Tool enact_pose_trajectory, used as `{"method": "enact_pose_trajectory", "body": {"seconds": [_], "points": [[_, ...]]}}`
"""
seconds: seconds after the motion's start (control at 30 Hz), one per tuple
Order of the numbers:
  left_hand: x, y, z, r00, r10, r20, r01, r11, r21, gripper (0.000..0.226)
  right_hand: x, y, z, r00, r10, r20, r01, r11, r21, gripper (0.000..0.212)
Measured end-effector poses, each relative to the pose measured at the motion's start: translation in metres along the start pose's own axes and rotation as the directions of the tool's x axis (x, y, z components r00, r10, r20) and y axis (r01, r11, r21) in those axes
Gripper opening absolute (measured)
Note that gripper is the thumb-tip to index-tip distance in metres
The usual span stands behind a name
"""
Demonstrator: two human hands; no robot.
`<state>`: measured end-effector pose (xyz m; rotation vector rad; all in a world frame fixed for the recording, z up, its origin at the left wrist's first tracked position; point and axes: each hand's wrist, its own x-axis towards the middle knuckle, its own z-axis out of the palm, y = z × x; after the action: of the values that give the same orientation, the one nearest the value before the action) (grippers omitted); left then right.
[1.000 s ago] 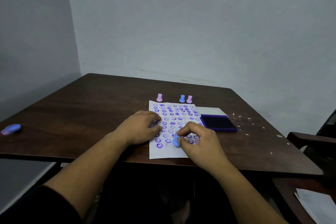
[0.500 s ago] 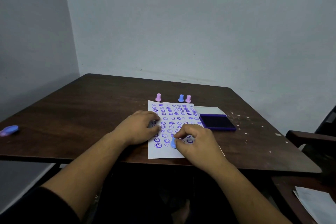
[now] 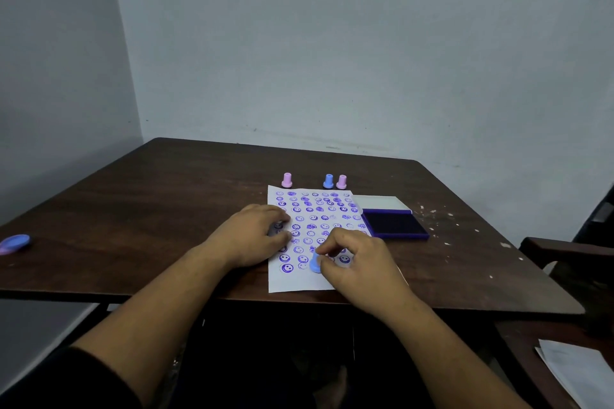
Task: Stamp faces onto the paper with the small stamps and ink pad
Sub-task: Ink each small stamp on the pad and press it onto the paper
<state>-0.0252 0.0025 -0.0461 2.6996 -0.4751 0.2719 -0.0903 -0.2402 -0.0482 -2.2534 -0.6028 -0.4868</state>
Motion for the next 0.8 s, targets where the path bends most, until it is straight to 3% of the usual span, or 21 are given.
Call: {"method": "enact_pose_trajectory", "body": {"seconds": [0.1,0.27,0.5,0.8], "points": [[0.000,0.000,0.000,1.000,-0.002,0.001,0.002,1.000,0.003,0.056,-0.001,0.001,-0.001,1.000,0.003,0.004,-0.003,1.000,0.012,0.009],[0.000,0.000,0.000,1.000,-0.005,0.000,0.005,1.000,-0.002,0.056,0.009,0.007,-0.008,0.984,0.116,-0.136,-0.096,0.985,0.145,0.013],[-0.001,0.000,-0.001,1.000,-0.005,-0.002,0.005,1.000,0.004,0.054,0.051,0.006,-0.032,0.964,0.203,-0.174,-0.159,0.958,0.238,0.016],[-0.001,0.000,0.000,1.000,0.004,-0.003,-0.004,1.000,-0.002,0.055,0.140,0.016,-0.032,0.972,0.217,-0.087,-0.190,0.950,0.247,0.013]]}}
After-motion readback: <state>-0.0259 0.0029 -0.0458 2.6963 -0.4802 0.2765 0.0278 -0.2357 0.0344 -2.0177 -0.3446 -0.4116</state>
